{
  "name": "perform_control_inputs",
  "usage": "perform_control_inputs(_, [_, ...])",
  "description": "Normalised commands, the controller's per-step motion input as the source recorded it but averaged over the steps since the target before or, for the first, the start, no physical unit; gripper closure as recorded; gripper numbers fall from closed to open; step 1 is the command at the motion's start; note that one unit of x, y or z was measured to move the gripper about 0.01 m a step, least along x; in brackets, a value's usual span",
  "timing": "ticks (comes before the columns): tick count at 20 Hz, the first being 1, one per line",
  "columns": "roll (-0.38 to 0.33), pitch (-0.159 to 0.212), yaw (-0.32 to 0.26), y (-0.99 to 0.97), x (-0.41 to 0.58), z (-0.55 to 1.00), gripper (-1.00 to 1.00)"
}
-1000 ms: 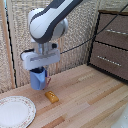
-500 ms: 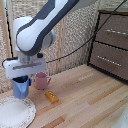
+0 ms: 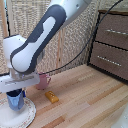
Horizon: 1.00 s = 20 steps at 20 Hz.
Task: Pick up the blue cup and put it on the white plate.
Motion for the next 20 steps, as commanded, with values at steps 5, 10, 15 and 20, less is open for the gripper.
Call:
perform_control_inputs(5, [-0.019,-0.005,0.048,0.26,0.371,-0.16,1.00])
perform_control_inputs(10, [-0.031,0.017,0.129,0.02,0.362,-0.16,1.00])
perform_control_inputs(15, [-0.014,0.008,0.051,-0.01,0.092,0.08,-1.00])
perform_control_inputs(20, [0.008,0.006,0.010,-0.06,-0.037,0.83,-1.00])
